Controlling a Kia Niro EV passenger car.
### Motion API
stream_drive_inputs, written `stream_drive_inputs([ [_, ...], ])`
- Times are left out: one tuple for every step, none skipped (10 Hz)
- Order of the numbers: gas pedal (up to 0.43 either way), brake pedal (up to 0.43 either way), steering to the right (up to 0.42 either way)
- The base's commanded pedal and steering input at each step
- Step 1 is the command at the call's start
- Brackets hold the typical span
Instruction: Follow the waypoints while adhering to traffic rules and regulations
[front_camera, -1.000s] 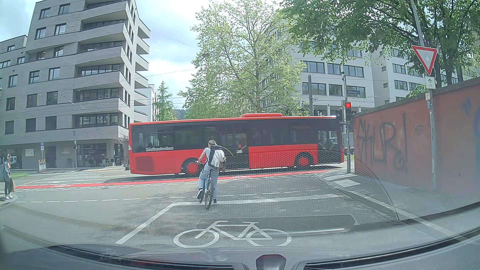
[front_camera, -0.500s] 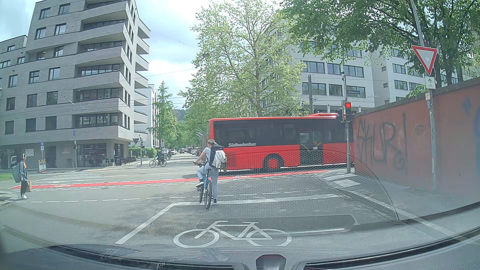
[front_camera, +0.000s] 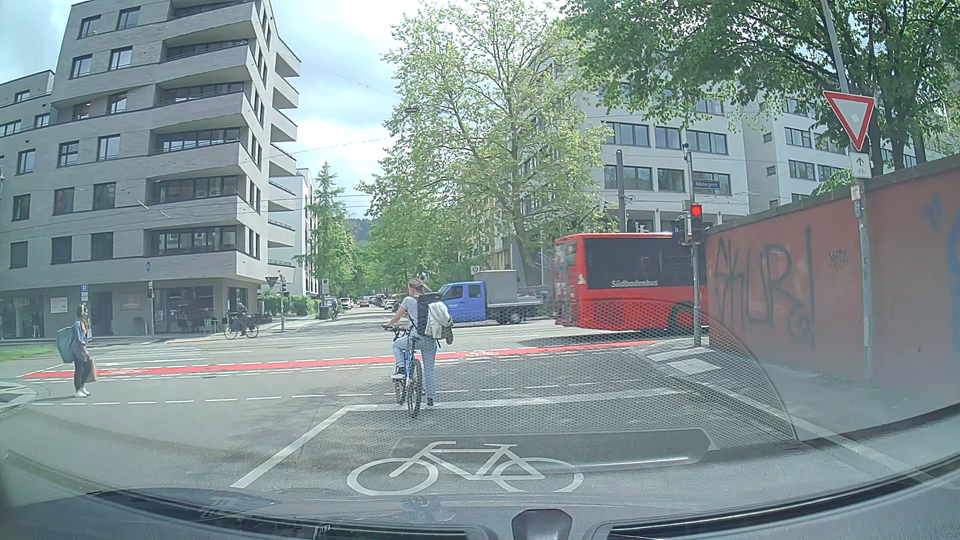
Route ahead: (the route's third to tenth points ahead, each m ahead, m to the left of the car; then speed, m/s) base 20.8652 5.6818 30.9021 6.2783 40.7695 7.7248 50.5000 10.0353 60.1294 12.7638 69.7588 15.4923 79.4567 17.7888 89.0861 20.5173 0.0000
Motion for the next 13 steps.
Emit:
stream_drive_inputs([
  [0.0, 0.226, -0.008],
  [0.0, 0.226, -0.008],
  [0.0, 0.226, -0.008],
  [0.0, 0.226, -0.008],
  [0.0, 0.226, -0.008],
  [0.0, 0.226, -0.008],
  [0.0, 0.226, -0.008],
  [0.0, 0.232, -0.008],
  [0.0, 0.226, -0.008],
  [0.0, 0.226, -0.008],
  [0.0, 0.226, -0.008],
  [0.0, 0.232, -0.008],
  [0.0, 0.226, -0.008],
])
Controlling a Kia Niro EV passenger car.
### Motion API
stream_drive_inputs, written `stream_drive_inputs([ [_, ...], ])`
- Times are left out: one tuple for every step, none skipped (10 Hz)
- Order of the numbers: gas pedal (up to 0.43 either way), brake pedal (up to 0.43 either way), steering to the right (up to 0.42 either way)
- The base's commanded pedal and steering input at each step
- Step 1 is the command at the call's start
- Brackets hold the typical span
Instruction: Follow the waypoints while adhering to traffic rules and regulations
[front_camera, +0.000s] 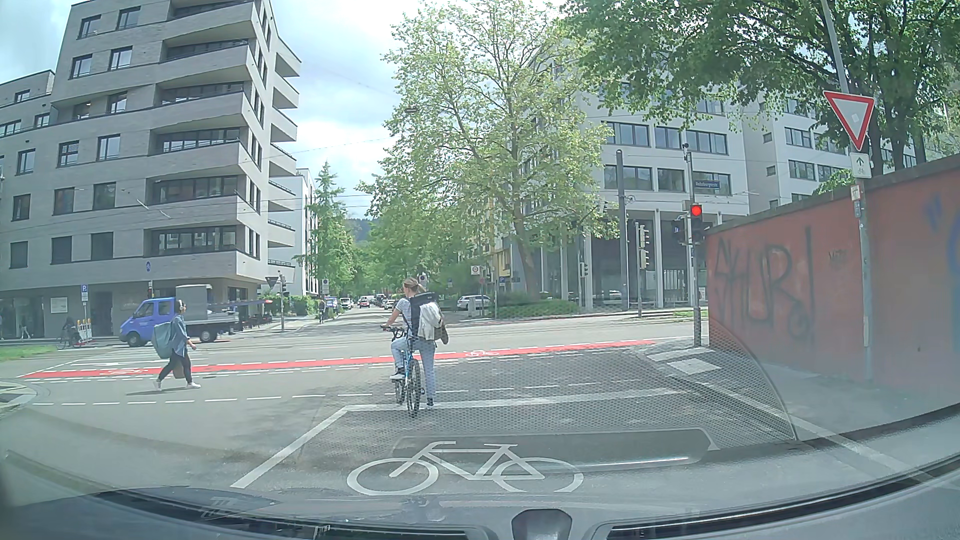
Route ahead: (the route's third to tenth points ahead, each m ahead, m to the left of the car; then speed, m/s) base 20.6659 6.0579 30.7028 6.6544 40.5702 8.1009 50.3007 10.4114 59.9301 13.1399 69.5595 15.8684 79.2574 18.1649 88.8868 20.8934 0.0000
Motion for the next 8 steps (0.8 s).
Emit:
stream_drive_inputs([
  [0.0, 0.226, -0.008],
  [0.0, 0.226, -0.008],
  [0.0, 0.226, -0.008],
  [0.0, 0.226, -0.008],
  [0.0, 0.226, -0.008],
  [0.0, 0.226, -0.008],
  [0.0, 0.226, -0.008],
  [0.0, 0.226, -0.008],
])
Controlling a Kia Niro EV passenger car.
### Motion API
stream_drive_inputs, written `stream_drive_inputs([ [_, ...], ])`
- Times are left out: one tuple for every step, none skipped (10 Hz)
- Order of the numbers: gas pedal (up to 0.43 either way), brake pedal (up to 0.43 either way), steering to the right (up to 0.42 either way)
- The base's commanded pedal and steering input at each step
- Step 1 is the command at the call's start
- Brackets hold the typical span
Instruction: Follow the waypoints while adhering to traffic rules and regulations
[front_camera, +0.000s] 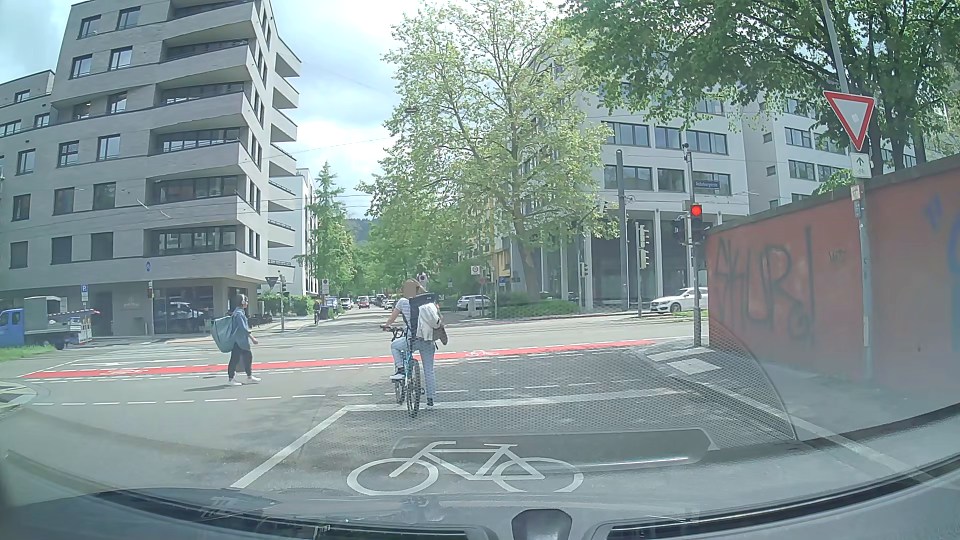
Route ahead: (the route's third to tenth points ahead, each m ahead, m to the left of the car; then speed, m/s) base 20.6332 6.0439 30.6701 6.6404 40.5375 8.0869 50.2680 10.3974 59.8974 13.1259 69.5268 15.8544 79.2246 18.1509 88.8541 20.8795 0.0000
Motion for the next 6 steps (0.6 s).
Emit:
stream_drive_inputs([
  [0.0, 0.226, -0.008],
  [0.0, 0.226, -0.008],
  [0.0, 0.226, -0.008],
  [0.0, 0.226, -0.008],
  [0.0, 0.226, -0.008],
  [0.0, 0.232, -0.008],
])
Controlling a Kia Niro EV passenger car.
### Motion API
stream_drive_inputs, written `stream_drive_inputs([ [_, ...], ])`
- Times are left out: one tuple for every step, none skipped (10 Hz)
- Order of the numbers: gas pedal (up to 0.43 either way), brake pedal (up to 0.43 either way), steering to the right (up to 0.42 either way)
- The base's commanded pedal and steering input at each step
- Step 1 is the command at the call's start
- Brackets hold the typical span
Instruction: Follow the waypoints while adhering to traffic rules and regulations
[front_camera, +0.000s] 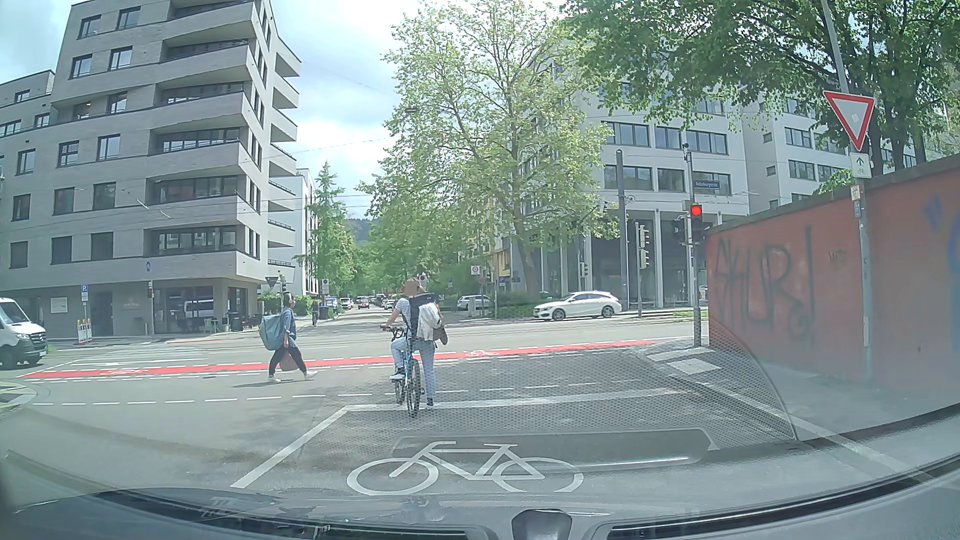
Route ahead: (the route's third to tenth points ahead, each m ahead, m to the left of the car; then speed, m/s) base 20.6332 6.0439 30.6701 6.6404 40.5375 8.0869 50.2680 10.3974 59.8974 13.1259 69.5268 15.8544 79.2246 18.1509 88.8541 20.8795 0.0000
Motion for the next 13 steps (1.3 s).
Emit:
stream_drive_inputs([
  [0.0, 0.226, -0.008],
  [0.0, 0.226, -0.008],
  [0.0, 0.226, -0.008],
  [0.0, 0.226, -0.008],
  [0.0, 0.226, -0.008],
  [0.0, 0.226, -0.008],
  [0.0, 0.226, -0.008],
  [0.0, 0.226, -0.008],
  [0.0, 0.226, -0.008],
  [0.0, 0.226, -0.008],
  [0.0, 0.226, -0.008],
  [0.0, 0.226, -0.008],
  [0.0, 0.226, -0.008],
])
